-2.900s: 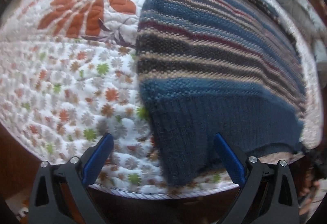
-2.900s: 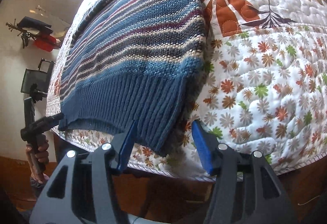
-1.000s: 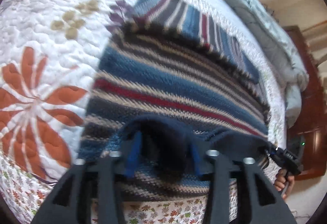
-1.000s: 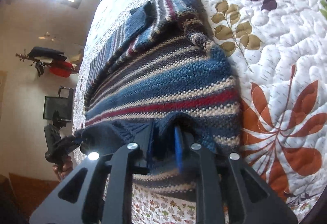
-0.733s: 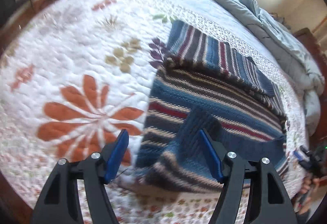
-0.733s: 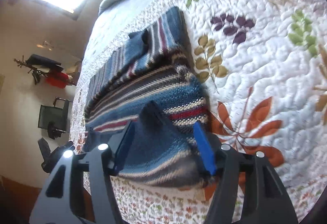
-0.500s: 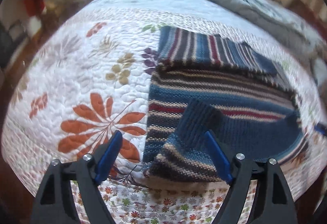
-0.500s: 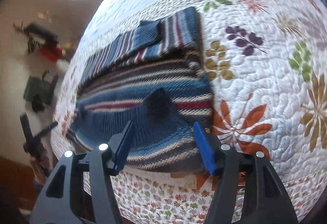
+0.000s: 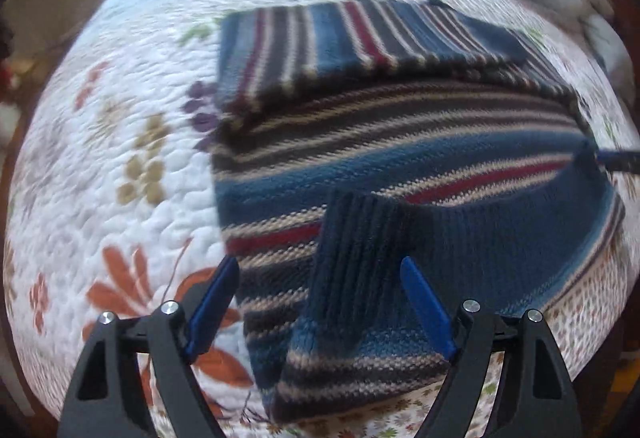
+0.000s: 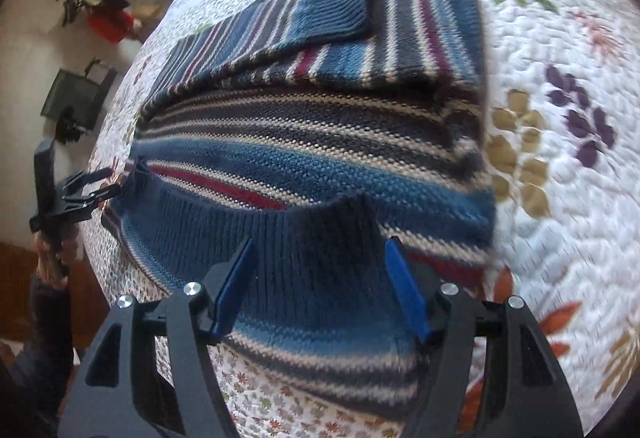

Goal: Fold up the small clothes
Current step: 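Fold the held hem up over the sweater body and open both tools, then grasp the folded ribbed edge with both tools side by side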

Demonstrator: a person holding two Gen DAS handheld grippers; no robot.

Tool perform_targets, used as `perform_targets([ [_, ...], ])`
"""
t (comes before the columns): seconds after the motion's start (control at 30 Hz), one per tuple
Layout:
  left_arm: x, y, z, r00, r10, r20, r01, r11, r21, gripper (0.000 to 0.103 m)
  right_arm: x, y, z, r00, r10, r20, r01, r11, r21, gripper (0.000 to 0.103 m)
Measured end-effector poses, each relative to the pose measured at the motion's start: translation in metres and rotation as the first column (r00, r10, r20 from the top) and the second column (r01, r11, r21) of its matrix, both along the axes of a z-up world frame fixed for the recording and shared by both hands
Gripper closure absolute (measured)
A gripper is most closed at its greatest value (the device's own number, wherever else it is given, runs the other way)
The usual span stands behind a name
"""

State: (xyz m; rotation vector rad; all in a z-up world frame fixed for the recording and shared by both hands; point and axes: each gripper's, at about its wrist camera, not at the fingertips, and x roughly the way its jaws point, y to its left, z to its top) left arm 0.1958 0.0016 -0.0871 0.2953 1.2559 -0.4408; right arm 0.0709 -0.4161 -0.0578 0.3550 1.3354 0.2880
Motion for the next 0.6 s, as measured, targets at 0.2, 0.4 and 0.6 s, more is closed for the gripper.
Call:
perform_targets([
  [0.2,0.007,-0.020,-0.016,0.998,-0.060,-0.037,0.059,0.998,-0.026,0.019,0.008,0.004,-0.023,0.999,0.037,-0.027,-0.037,0.999,-0.009,0.037],
  [0.4,0.002,-0.040,-0.030,0.992,-0.101,-0.071,0.097,0.994,-0.055,0.029,0.004,0.003,-0.019,0.999,0.049,0.002,-0.049,0.999,0.009,0.059],
  [0.6,-0.008,-0.036,-0.025,0.988,-0.125,-0.087,0.116,0.987,-0.108,0.049,-0.001,0.004,-0.011,0.996,0.088,0.019,-0.089,0.995,0.037,0.063],
])
